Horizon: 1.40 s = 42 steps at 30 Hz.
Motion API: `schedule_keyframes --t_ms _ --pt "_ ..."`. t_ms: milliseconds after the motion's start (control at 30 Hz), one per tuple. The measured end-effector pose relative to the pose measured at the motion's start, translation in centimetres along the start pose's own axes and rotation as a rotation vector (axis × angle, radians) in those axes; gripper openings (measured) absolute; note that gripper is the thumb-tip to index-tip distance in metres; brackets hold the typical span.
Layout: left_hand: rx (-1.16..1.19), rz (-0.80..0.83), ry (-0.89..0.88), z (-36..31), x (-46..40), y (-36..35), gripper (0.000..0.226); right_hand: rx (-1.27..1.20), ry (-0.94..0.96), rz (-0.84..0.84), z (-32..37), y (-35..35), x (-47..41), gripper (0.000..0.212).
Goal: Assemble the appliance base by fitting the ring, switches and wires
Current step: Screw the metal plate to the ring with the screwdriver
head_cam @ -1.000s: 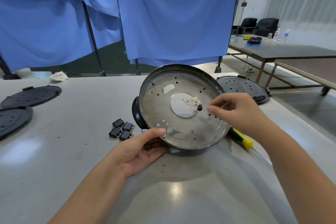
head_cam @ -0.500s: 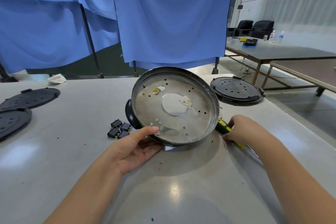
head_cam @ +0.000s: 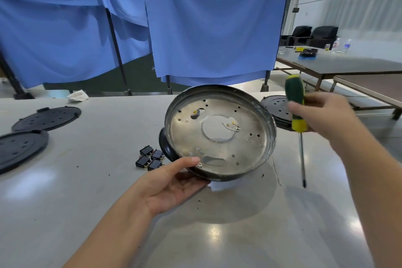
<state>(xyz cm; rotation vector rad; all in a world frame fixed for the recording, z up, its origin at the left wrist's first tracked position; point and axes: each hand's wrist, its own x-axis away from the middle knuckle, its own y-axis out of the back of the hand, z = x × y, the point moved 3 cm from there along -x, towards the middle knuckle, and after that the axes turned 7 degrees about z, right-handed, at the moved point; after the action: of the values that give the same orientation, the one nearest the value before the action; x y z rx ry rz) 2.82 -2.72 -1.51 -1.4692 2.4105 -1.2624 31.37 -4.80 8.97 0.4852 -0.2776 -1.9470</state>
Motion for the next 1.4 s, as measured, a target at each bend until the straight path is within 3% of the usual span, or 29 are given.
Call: schedule_keyframes --t_ms 133,267,400,700,967,1400 --pt "-0.016 0.022 0.026 0.2 -0.1 -0.1 0.066 -0.299 0.087 0.123 3.3 -1.5 -0.4 0.018" --pt "-0.081 0.007 0.033 0.3 -0.2 0.0 0.059 -0.571 0.128 0.355 5.7 -5.2 -0.1 0.012" --pt "-0.145 -0.019 0.034 0.4 -0.5 0.1 0.057 -0.639 0.164 0.468 6.4 -9.1 0.3 0.013" --pt "-0.304 -0.06 -0.021 0.0 -0.9 0.6 0.032 -0.755 0.264 0.366 5.6 -10.3 -0.2 0.02" --pt "-0.326 -0.097 -0.123 0.3 -1.3 0.7 0.06 -0.746 0.273 0.348 5.2 -10.8 -0.1 0.014" --pt "-0.332 -0.094 -0.149 0.4 -1.6 0.7 0.066 -0.636 0.327 0.364 5.7 -11.1 0.9 0.016"
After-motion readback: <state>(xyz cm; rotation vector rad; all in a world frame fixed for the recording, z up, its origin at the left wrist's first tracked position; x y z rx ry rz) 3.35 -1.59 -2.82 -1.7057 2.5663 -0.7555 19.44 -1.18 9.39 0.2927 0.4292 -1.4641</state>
